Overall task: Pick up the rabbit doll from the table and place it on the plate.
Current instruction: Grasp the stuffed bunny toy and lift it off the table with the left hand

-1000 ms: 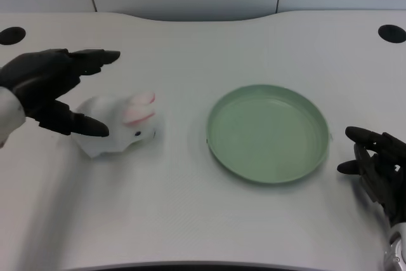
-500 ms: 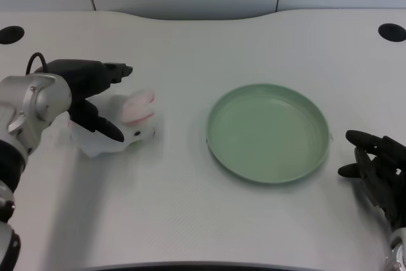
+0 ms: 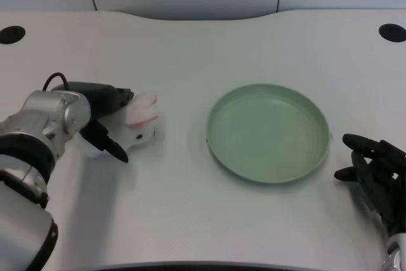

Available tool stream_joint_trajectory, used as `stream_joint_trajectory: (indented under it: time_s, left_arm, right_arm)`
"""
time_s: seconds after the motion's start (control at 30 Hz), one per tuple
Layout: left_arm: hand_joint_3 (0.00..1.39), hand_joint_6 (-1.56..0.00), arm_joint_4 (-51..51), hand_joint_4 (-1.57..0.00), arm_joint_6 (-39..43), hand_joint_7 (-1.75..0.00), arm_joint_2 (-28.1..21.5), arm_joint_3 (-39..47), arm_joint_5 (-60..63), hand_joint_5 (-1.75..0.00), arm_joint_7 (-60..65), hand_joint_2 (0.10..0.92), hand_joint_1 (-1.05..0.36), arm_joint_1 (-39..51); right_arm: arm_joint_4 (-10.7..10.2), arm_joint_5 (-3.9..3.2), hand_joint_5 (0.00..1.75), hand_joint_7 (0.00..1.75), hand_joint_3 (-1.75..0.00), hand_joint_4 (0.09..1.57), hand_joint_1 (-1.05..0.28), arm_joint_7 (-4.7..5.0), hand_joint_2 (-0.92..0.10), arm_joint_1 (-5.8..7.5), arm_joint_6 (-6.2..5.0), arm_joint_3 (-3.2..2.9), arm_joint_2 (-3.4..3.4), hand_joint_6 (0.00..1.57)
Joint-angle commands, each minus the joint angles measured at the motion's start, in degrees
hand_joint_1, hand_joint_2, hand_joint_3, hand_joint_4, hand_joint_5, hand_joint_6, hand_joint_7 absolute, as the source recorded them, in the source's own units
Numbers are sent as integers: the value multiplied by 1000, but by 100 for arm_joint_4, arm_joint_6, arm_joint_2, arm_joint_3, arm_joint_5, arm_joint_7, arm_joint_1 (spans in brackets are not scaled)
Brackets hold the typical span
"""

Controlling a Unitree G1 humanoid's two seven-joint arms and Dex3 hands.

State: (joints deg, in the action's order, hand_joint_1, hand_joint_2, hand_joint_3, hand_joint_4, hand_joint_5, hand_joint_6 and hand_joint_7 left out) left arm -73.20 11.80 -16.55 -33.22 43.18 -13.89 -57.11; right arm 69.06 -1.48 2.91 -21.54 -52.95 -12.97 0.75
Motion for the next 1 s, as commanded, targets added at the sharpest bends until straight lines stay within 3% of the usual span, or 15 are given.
stream_joint_trajectory:
  time_s: [0.03,0.27,0.33,0.4,0.5,0.6,0.7,0.77,0.8,0.83,0.87,0.93,1.0]
  left_arm:
    - [1,1,-151,1,-70,1,39,-122,89,1,173,877,-1048,30]
    - [0,1,-294,1,-265,1,170,-649,612,1,1425,811,-1048,173]
    - [4,1,-338,1,-299,1,175,-761,717,1,1661,775,-977,185]
    - [5,1,-384,0,-283,1,129,-858,807,1,1916,751,-885,201]
    - [1,-16,-448,-24,-350,-8,89,-962,909,-13,2138,728,-723,203]
    - [0,-130,-482,-120,-381,-54,22,-1006,937,-63,2239,701,-563,183]
    - [4,-245,-482,-241,-250,-95,-72,-999,921,-136,2352,698,-557,177]
    - [2,-327,-481,-123,-186,-112,-98,-964,879,-563,2380,699,-562,179]
    - [1,-339,-479,-68,-155,-111,-102,-899,811,-692,2395,699,-563,195]
    - [3,-410,-484,-73,-148,-159,-91,-833,740,-830,2357,706,-546,202]
    - [3,-413,-488,-80,-136,-404,-84,-779,679,-1030,2324,719,-521,208]
    - [1,-262,-487,-123,-93,-964,-71,-681,577,-1243,2293,729,-495,224]
    - [0,-236,-481,-239,-48,-1216,-53,-561,444,-1414,2239,725,-462,228]
  right_arm:
    - [-81,-93,1029,330,-316,897,-440,-19,-921,117,-106,-56,49,928]
    - [-138,-239,1026,336,-310,890,-420,-181,-921,184,-159,-124,-17,929]
    - [-137,-255,1033,337,-309,901,-409,-211,-921,191,-182,-139,-20,929]
    - [-122,-321,1038,340,-305,910,-405,-288,-921,196,-213,-179,-34,931]
    - [-118,-309,1040,340,-303,913,-400,-297,-921,211,-253,-197,-38,927]
    - [-130,-306,1041,344,-313,906,-406,-334,-921,226,-266,-206,-33,925]
    - [-121,-348,1045,349,-313,906,-409,-413,-921,221,-300,-240,-37,928]
    - [-107,-361,1060,352,-313,921,-412,-462,-921,218,-324,-259,-27,928]
    - [-97,-367,1063,353,-313,923,-412,-473,-921,215,-335,-270,-24,927]
    - [-86,-352,1059,354,-310,916,-406,-446,-921,213,-342,-271,-20,927]
    - [-80,-308,1053,352,-301,910,-402,-389,-921,216,-342,-256,-9,923]
    - [-75,-204,1038,346,-303,893,-405,-273,-921,238,-366,-212,25,915]
    - [-80,-185,1029,346,-309,886,-403,-247,-921,248,-377,-208,25,916]
